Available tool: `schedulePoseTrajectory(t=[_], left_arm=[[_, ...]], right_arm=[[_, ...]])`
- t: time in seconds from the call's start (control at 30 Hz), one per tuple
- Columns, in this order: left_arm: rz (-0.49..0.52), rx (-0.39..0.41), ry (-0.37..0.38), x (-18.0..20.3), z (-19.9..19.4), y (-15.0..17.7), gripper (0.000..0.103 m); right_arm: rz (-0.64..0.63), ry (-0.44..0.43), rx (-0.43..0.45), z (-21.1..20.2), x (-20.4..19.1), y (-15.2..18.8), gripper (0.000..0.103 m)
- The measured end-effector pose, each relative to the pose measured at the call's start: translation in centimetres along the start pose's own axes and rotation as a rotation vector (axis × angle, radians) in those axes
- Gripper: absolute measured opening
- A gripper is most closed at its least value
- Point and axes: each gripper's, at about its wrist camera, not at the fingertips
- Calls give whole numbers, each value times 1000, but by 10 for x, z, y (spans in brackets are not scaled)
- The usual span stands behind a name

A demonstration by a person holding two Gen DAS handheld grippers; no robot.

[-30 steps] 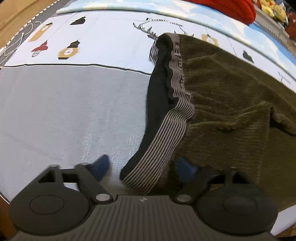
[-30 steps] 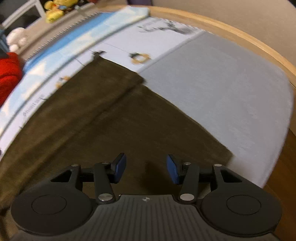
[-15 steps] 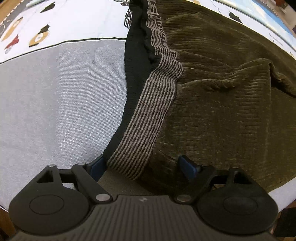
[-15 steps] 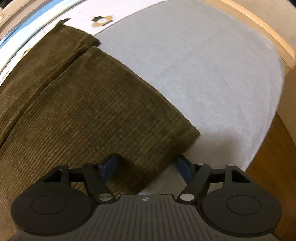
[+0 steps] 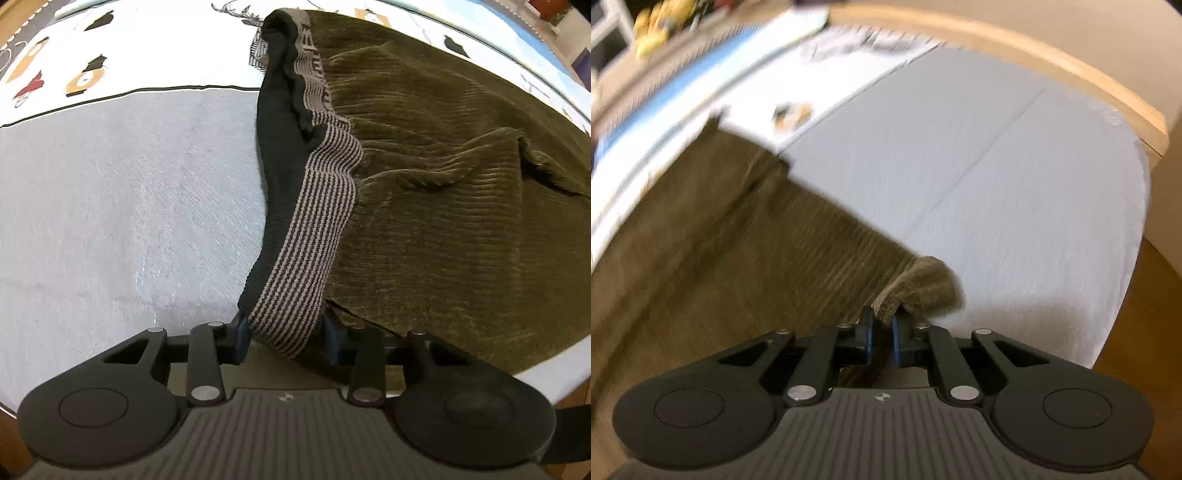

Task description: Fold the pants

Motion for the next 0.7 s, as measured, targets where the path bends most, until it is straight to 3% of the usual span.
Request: schedulePoseTrajectory(t=[0.13, 0.2, 0.37, 0.57, 0.7], left_arm=[[26, -35, -12, 1, 8, 2, 49], [26, -36, -12, 0, 6, 1, 52], [53, 56, -18, 8, -17, -5, 52], [95, 79, -51, 11, -22, -6, 57], [87, 149, -101, 15, -34, -10, 58]], right_arm=[[38, 41, -66, 14, 11, 1, 12], [-23, 81, -85, 15, 4, 6, 17], [-91, 80, 0, -10, -13, 5, 22], [-168, 47, 150, -39, -25, -2, 34], [-165, 37, 160, -42, -26, -5, 35]])
Point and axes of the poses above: each gripper's, at about its wrist camera, not at the fingertips, and z roughly the way its jaws point, x to its right, y to its underside, and after that the axes turned 7 degrees about x, right-handed
